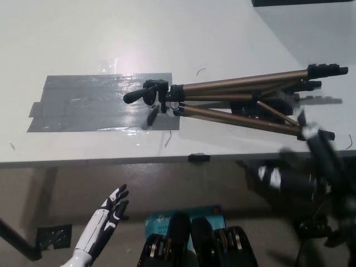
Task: A tripod is kept on the middle of the desk infront of the robot and the robot grabs one of its legs to pick it up and hands it to a person
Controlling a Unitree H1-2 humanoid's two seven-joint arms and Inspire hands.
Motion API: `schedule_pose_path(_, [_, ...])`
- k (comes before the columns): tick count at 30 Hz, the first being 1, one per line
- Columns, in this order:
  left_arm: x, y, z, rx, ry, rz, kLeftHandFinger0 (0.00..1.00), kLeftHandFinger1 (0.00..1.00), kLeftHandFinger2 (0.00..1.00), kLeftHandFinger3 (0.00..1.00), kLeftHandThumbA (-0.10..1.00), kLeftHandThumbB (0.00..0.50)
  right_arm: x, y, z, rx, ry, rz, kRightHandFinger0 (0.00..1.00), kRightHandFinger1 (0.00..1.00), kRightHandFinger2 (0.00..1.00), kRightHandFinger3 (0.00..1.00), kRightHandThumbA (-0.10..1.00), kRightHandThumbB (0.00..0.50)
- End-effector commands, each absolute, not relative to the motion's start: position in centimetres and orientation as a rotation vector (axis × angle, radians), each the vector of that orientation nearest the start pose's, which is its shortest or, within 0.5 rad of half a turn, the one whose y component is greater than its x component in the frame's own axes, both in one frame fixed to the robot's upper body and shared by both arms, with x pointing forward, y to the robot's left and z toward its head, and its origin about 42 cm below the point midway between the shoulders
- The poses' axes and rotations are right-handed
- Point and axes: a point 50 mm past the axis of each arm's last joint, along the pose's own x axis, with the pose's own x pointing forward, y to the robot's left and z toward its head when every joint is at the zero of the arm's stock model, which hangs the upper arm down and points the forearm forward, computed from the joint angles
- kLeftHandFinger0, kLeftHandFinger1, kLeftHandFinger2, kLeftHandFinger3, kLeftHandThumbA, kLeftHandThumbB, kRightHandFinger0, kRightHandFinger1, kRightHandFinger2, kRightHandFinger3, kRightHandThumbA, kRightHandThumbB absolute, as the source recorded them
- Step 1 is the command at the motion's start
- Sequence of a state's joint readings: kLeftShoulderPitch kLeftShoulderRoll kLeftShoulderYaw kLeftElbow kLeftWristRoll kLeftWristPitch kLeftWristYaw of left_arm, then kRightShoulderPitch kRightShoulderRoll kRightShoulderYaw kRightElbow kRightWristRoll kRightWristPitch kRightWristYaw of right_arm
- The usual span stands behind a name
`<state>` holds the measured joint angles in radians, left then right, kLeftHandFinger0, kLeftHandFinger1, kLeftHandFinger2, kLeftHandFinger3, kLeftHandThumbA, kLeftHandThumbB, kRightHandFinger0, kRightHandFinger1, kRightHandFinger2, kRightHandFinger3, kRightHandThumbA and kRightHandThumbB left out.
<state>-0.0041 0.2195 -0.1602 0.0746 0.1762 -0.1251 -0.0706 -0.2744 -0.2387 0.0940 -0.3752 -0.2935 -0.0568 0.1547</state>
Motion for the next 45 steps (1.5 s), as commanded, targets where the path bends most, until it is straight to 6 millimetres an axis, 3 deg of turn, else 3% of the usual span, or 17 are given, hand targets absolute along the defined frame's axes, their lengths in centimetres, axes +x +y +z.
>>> schedule_pose_path(1, [28.7, 23.8, 9.6, 0.416, -0.12, -0.264, 0.76, 0.91, 1.0, 1.0, 1.0, 0.12, 36.8, -20.5, 37.3, -1.012, -0.837, 0.098, 1.0, 1.0, 1.0, 1.0, 1.0, 0.397])
schedule_pose_path(3, [28.8, 23.8, 9.7, 0.418, -0.119, -0.265, 0.77, 0.91, 1.0, 1.0, 1.0, 0.12, 38.6, -20.1, 38.4, -1.056, -0.823, 0.095, 1.0, 1.0, 1.0, 1.0, 0.97, 0.406])
schedule_pose_path(5, [29.0, 23.8, 9.8, 0.418, -0.122, -0.274, 0.77, 0.91, 1.0, 1.0, 1.0, 0.122, 40.8, -19.6, 39.5, -1.104, -0.814, 0.082, 1.0, 1.0, 1.0, 1.0, 0.88, 0.437])
schedule_pose_path(8, [29.1, 23.8, 9.9, 0.418, -0.127, -0.284, 0.77, 0.91, 1.0, 1.0, 1.0, 0.124, 43.5, -19.0, 40.1, -1.178, -0.776, 0.082, 1.0, 1.0, 1.0, 1.0, 0.82, 0.478])
schedule_pose_path(13, [29.1, 23.5, 10.0, 0.42, -0.116, -0.282, 0.78, 0.91, 1.0, 1.0, 1.0, 0.137, 46.8, -18.4, 40.0, -1.259, -0.689, 0.097, 1.0, 1.0, 1.0, 1.0, 0.82, 0.483])
schedule_pose_path(16, [29.0, 23.4, 10.0, 0.418, -0.113, -0.283, 0.78, 0.91, 1.0, 1.0, 1.0, 0.131, 48.0, -18.1, 39.7, -1.305, -0.654, 0.105, 1.0, 1.0, 1.0, 1.0, 0.83, 0.47])
schedule_pose_path(20, [29.2, 23.4, 10.0, 0.414, -0.114, -0.279, 0.76, 0.9, 1.0, 1.0, 1.0, 0.131, 49.8, -17.8, 39.0, -1.344, -0.592, 0.122, 1.0, 1.0, 1.0, 1.0, 0.81, 0.488])
schedule_pose_path(27, [29.3, 23.4, 10.0, 0.425, -0.125, -0.289, 0.77, 0.89, 0.99, 1.0, 1.0, 0.132, 51.0, -17.6, 37.4, -1.379, -0.524, 0.161, 1.0, 1.0, 1.0, 1.0, 0.85, 0.5])
schedule_pose_path(31, [29.5, 23.5, 10.1, 0.424, -0.13, -0.287, 0.77, 0.88, 0.99, 1.0, 1.0, 0.134, 51.3, -17.1, 36.3, -1.389, -0.522, 0.232, 1.0, 1.0, 1.0, 1.0, 1.0, 0.5])
schedule_pose_path(36, [29.6, 23.5, 10.1, 0.435, -0.124, -0.292, 0.78, 0.88, 0.98, 1.0, 1.0, 0.155, 51.2, -17.0, 35.9, -1.402, -0.504, 0.261, 1.0, 1.0, 1.0, 1.0, 1.0, 0.5])
schedule_pose_path(45, [29.7, 23.6, 10.2, 0.435, -0.123, -0.292, 0.78, 0.89, 0.99, 1.0, 1.0, 0.149, 51.7, -17.1, 36.4, -1.421, -0.475, 0.257, 1.0, 1.0, 1.0, 1.0, 1.0, 0.483])
